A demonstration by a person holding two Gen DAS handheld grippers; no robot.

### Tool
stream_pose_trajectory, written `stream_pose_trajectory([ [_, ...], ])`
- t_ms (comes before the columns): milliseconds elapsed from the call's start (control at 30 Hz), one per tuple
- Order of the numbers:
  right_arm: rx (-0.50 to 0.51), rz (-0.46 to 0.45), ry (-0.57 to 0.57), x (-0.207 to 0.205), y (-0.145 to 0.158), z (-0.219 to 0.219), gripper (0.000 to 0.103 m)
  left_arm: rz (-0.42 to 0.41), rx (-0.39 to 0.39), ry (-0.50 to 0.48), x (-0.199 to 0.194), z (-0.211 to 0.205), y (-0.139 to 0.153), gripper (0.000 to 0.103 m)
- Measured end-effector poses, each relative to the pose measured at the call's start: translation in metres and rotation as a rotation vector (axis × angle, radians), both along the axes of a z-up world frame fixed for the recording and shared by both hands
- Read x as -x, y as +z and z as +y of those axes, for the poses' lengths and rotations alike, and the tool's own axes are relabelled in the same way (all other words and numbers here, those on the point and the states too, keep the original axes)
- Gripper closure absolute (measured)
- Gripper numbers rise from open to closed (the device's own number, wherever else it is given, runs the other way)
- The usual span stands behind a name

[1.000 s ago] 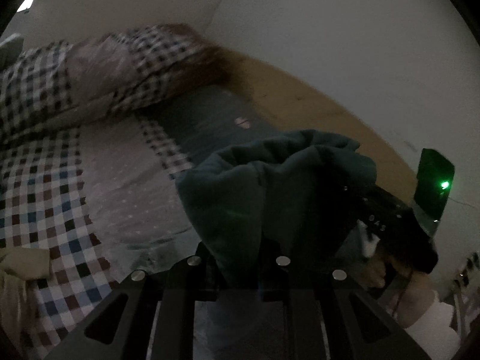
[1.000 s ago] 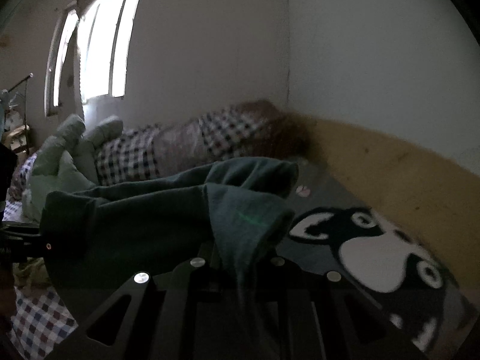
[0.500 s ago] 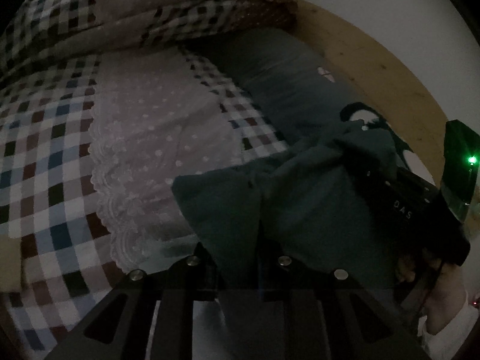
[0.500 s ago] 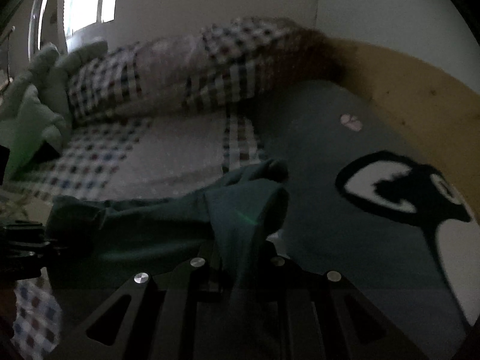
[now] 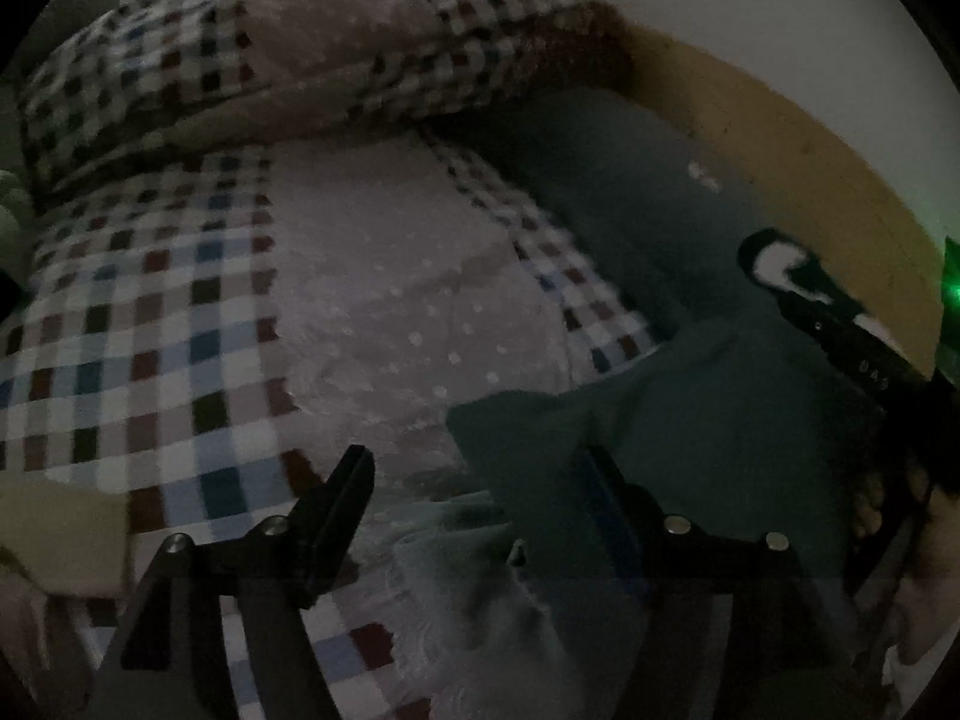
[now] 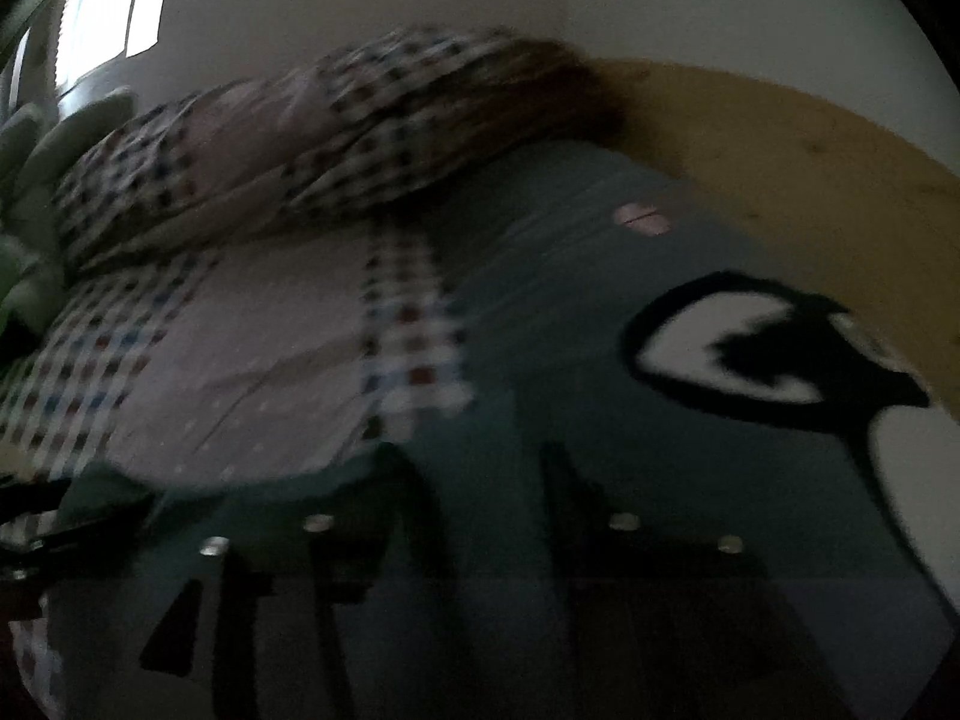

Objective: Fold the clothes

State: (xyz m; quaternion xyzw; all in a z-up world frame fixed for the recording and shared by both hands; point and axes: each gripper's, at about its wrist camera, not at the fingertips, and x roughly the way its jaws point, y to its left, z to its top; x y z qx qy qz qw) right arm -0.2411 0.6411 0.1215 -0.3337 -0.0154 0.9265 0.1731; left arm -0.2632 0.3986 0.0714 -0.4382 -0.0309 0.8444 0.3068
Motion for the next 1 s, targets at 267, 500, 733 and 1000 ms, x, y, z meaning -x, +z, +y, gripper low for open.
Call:
stream_pose_trajectory([
  [267,0.061,0.186,0.024,-0.058,0.072,-0.008,0.037,0.143,-0.029,0.018,-0.042,-0.055,0.061,0.017],
  [500,0.164,0.343,0.092,-0.127,0.133,-0.061,0.017,0.273,-0.03,0.057,-0.102,-0.114,0.115,0.005],
  [733,0.184,0.387,0.193,-0.202,0.171,-0.138,0.001,0.329,-0.038,0.078,-0.17,-0.183,0.152,0.001],
  [1000,0.192,0.374,0.235,-0.269,0.196,-0.218,0.0,0.363,-0.108,0.149,-0.25,-0.274,0.193,0.001],
])
